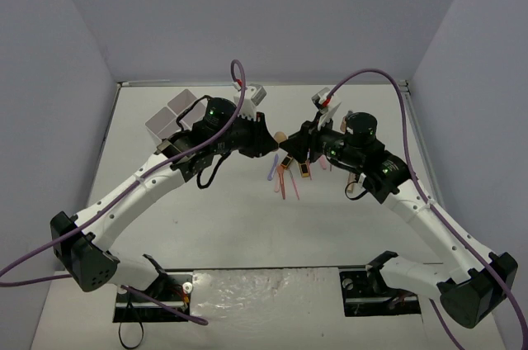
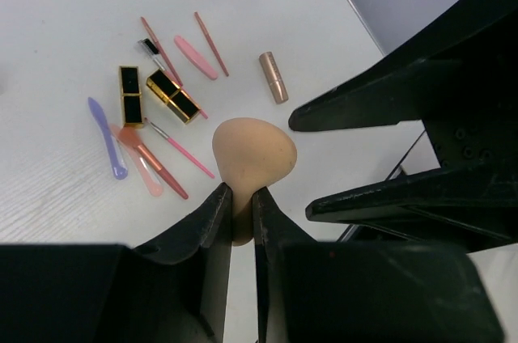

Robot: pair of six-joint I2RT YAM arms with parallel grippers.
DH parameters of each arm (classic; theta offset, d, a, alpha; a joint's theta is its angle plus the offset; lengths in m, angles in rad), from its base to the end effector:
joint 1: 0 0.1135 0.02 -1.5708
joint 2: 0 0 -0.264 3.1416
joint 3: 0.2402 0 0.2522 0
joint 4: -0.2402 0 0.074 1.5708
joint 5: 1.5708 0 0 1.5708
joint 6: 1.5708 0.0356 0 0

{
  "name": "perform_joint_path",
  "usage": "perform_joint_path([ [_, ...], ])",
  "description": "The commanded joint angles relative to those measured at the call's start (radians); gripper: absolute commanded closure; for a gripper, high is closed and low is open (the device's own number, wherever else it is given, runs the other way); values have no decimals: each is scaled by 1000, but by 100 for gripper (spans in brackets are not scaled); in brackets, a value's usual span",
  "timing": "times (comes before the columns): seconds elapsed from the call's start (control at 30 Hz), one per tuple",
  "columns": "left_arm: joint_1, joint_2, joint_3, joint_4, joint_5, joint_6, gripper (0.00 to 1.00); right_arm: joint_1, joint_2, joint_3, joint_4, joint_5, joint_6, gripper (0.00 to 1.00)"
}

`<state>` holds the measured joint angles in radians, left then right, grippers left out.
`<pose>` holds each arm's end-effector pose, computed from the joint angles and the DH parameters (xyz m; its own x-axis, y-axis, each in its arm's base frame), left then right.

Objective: Organize the makeup

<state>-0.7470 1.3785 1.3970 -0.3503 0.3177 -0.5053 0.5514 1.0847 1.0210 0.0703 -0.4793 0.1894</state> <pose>0.2238 -0.2224 0.4020 -0.6265 -0.0466 -0.7780 0.6387 0.5414 -0.5467 0.2048 0.1452 0.3919 -0.1560 0.1002 -0.9827 -0.8434 0.5044 0.1853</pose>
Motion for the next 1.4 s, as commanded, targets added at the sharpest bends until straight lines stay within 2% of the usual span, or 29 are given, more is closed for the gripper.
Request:
perform_joint_path([
  [0.0, 2, -25, 85, -7, -83, 81, 100, 7, -9, -5, 92, 54, 2, 49],
  [0.13, 17, -19, 108, -81, -179, 159, 100, 4, -23, -5, 60, 122, -6, 26],
  [0.23, 61, -13, 134, -142, -246, 245, 100, -1, -51, -8, 29, 206, -12, 5],
  [0.27, 82, -10, 144, -153, -265, 268, 100, -3, -67, -10, 15, 233, -15, 0],
  [0.5, 316, 61, 186, -158, -241, 437, 100, -24, -140, -30, -52, 403, -39, 0],
  [0.77, 510, 262, 315, -151, -200, 604, 100, -39, -137, -60, -64, 399, -42, 0],
  [0.97, 585, 420, 464, -190, -178, 634, 100, -42, -121, -64, -64, 398, -51, 0],
  [1.37, 690, 517, 481, -157, -120, 636, 100, -54, -112, -78, -64, 418, -53, 0],
])
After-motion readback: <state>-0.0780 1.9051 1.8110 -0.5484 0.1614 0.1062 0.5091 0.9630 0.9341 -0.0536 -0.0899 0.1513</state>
